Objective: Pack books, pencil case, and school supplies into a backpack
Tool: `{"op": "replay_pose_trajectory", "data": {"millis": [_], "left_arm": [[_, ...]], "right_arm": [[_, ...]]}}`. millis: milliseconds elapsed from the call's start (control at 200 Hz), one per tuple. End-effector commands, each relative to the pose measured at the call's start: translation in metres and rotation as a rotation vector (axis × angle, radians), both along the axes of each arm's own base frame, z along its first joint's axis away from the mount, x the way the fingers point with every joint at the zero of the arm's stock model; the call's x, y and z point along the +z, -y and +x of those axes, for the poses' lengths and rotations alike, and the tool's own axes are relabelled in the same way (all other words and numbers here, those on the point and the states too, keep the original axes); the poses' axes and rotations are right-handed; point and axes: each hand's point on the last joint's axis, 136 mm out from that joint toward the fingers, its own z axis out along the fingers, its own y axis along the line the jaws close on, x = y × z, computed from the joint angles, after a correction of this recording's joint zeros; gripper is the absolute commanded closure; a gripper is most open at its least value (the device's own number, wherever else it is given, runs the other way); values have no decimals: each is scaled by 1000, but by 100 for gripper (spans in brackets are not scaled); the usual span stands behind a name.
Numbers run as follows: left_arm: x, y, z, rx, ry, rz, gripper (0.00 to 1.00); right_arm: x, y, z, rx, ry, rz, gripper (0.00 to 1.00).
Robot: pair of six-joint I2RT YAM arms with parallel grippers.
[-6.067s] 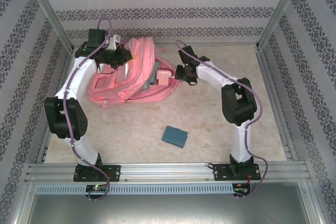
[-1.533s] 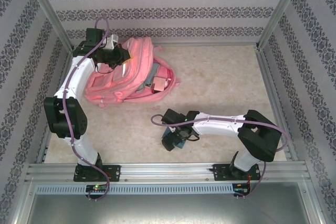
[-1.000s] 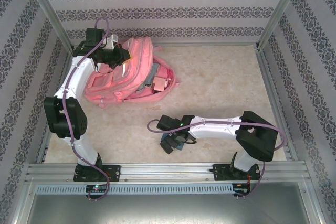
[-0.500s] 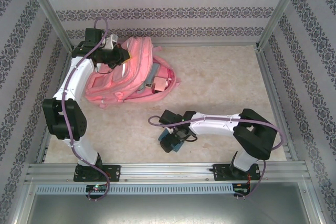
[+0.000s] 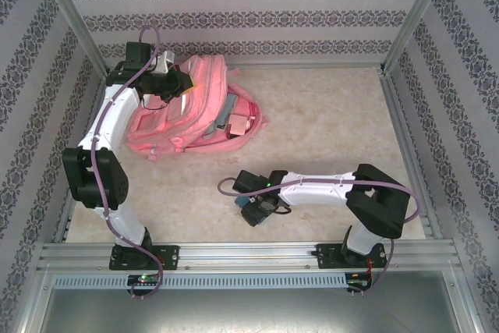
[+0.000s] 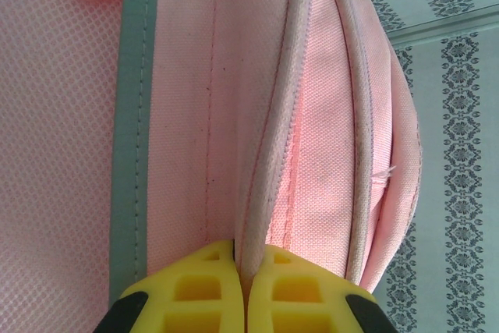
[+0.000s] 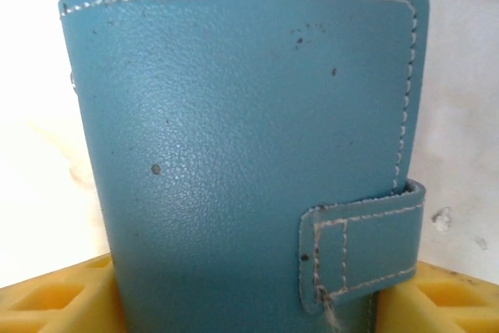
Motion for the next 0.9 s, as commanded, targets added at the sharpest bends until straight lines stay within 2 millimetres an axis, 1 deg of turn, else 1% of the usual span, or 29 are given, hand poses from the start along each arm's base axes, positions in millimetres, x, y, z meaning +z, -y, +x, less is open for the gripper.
{"op": "replay_pose_trajectory", "data": {"millis": [0,85,155,315,470,629,724,894], "left_arm": [[59,12,-13,-70,154,-78,100],[57,13,-13,-72,150,-83,100],[57,13,-14,-73,150,-85,100],[58,14,-15,-79,149,-92,100],[62,15,-18,-84,154,-99,100],[63,16,-22,-88,153,-106,100],[62,16,-22,-88,150,-106,100],[59,19,-24,-95,144,-108,100]], "right_arm": [[29,-8,17,-6,107,39,33],[52,-19,36,17,196,65,35],[68,-28,54,63,279,51,37],[90,-50,101,199,470,-69,38],[100,-70,146,244,546,-101,38],[97,-82,186,266,590,-164,37],[96,-88,203,279,614,-196,37],[100,-105,221,306,660,-213,37]]}}
